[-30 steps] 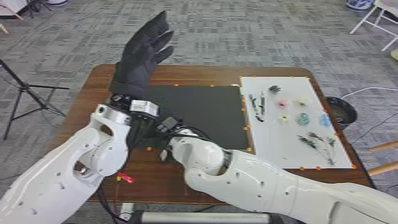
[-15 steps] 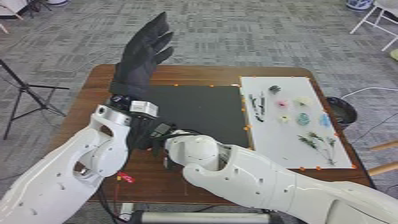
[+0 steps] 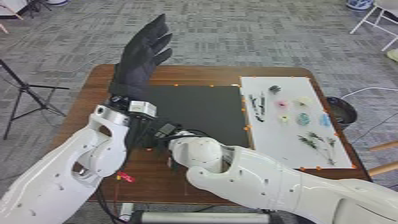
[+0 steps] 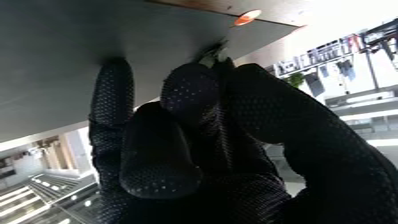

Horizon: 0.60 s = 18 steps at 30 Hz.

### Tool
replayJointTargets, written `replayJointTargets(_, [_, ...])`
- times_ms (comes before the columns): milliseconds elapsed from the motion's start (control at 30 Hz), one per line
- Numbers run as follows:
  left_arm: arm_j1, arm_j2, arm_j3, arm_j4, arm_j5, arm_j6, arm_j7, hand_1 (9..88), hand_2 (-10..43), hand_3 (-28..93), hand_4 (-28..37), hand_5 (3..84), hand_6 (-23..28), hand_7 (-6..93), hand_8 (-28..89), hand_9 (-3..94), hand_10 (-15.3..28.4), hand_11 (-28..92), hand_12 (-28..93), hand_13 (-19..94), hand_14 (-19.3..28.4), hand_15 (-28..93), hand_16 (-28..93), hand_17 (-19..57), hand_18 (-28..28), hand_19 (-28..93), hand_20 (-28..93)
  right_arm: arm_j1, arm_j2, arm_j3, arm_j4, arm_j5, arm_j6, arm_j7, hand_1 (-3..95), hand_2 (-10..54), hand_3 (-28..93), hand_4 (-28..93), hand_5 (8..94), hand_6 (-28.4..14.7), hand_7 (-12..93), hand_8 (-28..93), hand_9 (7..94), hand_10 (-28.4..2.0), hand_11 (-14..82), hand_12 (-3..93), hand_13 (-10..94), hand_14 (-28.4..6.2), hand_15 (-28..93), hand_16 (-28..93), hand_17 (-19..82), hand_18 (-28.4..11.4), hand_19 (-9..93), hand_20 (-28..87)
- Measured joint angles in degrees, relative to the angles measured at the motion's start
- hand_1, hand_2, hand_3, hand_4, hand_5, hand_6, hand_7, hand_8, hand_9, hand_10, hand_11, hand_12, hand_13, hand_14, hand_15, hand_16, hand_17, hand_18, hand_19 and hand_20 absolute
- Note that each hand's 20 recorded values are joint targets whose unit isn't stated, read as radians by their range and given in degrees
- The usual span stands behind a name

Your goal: Arrange flowers

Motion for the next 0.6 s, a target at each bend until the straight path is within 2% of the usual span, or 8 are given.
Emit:
replayJointTargets(367, [0.86,-0.02,-0.66,-0.05,0.07,-0.05,-0.31,27.6,-6.3,65,-24.5,22.6,0.9,14.9,-7,15.2,8.6,12,23,11,11.1,14,11,-13.6,18.6,33,12,-0.03,1.94,0.50,-1.09,1.50,0.83,-0.14,23.9,9.0,93,2,42.8,2.3,14,-11,75.7,-12.8,56.1,50.1,78,-8.2,90,28,27,-18.9,67,27])
replayJointTargets(600, [0.75,-0.02,-0.43,-0.02,0.10,-0.06,-0.34,27.5,-6.3,65,-24.5,22.6,1.0,14.7,-7,15.2,8.6,12,23,11,11.1,14,11,-13.7,18.6,33,12,0.00,1.63,1.13,0.95,3.36,3.42,-3.75,24.1,8.1,93,1,42.8,3.3,14,-11,74.7,-12.8,56.6,48.8,77,-8.5,90,28,26,-19.3,65,27])
